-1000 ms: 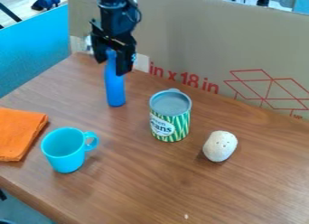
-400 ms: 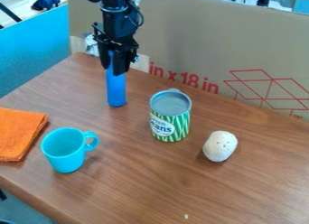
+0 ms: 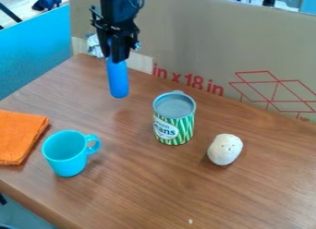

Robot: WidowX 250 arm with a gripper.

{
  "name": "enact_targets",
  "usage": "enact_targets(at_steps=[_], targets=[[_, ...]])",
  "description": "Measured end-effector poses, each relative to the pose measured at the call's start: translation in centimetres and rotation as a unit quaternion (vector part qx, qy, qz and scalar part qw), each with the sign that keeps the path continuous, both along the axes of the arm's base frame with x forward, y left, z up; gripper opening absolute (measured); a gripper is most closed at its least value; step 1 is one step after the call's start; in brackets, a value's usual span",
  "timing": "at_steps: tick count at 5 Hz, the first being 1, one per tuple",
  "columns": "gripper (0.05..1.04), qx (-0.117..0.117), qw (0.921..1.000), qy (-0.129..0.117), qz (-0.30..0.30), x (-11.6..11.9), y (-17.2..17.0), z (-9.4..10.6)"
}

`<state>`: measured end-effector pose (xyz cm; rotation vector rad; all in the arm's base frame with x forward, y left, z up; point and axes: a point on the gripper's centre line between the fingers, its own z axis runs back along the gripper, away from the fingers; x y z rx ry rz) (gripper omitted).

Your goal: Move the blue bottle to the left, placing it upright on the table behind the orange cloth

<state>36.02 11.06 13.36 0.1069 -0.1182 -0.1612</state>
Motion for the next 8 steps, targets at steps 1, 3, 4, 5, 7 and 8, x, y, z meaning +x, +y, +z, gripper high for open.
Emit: enact_targets(at_steps=[1,3,4,5,7,8], targets=[[0.375,0.015,0.9984,0.002,0.054,0.8,3.8,0.7],[0.375,0.016,0.9857,0.086,0.144,1.4,10.3,-2.3],[0.375,0.012,0.9795,0.092,0.179,0.4,12.5,-2.3],[0.376,0.011,0.9780,0.092,0.187,0.0,13.2,-2.3],[0.766,-0.027,0.9755,0.083,0.202,-0.9,14.0,-2.6],[1.001,-0.035,0.9747,0.078,0.207,-1.2,14.4,-2.8]])
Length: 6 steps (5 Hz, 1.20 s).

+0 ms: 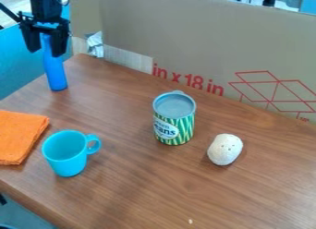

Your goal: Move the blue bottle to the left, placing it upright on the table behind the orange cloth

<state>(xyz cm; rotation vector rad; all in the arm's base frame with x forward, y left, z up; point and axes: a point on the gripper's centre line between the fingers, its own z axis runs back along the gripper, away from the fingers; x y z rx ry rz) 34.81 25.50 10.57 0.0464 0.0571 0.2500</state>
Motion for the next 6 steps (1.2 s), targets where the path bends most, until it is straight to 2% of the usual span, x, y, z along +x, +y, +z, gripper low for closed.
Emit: enact_targets(at_steps=[1,2,3,4,5,6], targets=[[1.007,-0.002,1.0000,-0.002,0.001,-0.2,-0.2,0.0],[1.005,0.024,0.9993,-0.024,-0.014,-0.8,-1.3,2.1],[1.005,0.049,0.9954,-0.063,-0.052,-1.5,-3.7,5.2],[1.005,0.076,0.9865,-0.104,-0.101,-3.0,-7.0,8.2],[1.005,0.043,0.9744,-0.114,-0.189,-4.4,-11.4,8.1],[1.005,0.003,0.9548,-0.104,-0.278,-5.9,-16.2,7.2]])
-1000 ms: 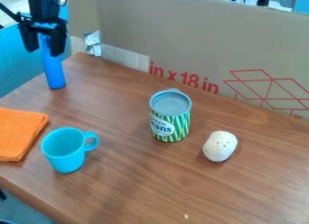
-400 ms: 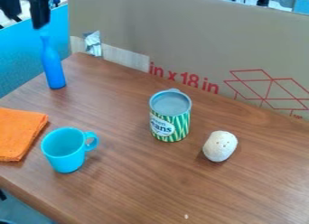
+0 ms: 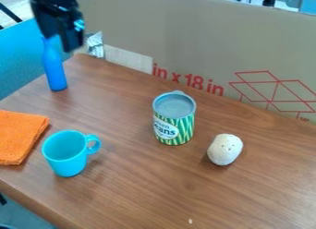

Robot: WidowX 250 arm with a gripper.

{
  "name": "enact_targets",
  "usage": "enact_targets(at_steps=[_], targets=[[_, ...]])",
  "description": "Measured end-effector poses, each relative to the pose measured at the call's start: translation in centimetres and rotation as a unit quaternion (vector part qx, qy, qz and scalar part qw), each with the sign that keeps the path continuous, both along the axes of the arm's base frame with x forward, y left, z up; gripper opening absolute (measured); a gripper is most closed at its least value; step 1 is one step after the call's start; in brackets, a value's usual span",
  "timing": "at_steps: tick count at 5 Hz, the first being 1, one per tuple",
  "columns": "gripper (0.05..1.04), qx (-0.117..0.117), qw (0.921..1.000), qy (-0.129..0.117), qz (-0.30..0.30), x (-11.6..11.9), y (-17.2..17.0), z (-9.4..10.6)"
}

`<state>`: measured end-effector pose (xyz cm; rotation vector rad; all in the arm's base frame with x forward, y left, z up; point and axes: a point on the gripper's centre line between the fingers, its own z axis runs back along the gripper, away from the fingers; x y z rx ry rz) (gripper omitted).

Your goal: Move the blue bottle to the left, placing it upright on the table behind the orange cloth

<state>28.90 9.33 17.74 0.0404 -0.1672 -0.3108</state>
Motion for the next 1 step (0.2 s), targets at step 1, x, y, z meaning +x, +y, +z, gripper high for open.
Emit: enact_targets(at_steps=[1], targets=[[1.002,-0.001,0.9992,0.016,-0.037,-0.86,-4.04,-0.84]])
